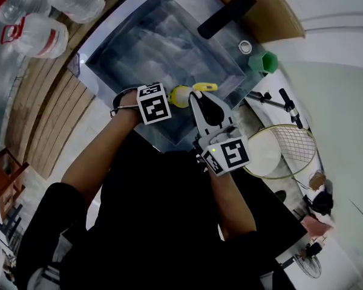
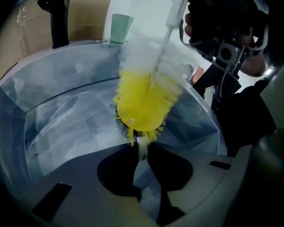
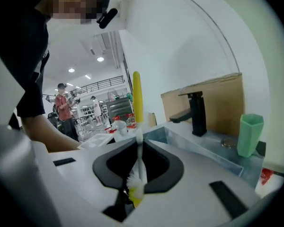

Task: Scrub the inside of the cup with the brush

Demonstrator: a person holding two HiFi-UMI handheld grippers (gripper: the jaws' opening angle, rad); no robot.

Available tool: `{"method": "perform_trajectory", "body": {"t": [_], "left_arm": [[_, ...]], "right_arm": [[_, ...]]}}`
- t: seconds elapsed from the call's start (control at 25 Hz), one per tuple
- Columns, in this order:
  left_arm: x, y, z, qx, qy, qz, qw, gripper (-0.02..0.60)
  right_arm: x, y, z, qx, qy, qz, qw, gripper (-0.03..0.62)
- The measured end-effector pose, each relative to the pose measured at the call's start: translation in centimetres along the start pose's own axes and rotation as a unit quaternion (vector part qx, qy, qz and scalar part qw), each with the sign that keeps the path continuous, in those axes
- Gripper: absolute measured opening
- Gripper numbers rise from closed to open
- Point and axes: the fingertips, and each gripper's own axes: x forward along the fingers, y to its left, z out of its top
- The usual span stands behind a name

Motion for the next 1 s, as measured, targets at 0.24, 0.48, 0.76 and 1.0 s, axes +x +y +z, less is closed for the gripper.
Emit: {"method": "perform_trajectory", "body": {"t": [0.24, 0.48, 0.76, 1.0], "left_arm": [[0.1, 0.0, 0.1, 0.001, 0.001, 0.002, 1.0000, 0.072], [0.1, 0.1, 0.2, 0.000, -0.002, 0.000, 1.0000, 0.074], [0.1, 0.0, 0.1, -0.004, -0.003, 0.001, 1.0000, 0.074], [0.1, 0.0, 0.0, -0.007, -0.002, 0.003, 1.0000, 0.072]], "right_arm": [[1.0, -0.5, -2.4, -0.007, 0.002, -0.004, 1.000, 0.049], [2.1, -1.1, -5.9, 0.013, 0.036, -0.017, 0.999, 0.049], [0.8, -1.0, -1.4, -0.059, 0.009, -0.019, 0.998, 0.048], [0.6, -0.8, -1.8, -0.116, 0.039, -0.022, 0.992, 0.048]]}}
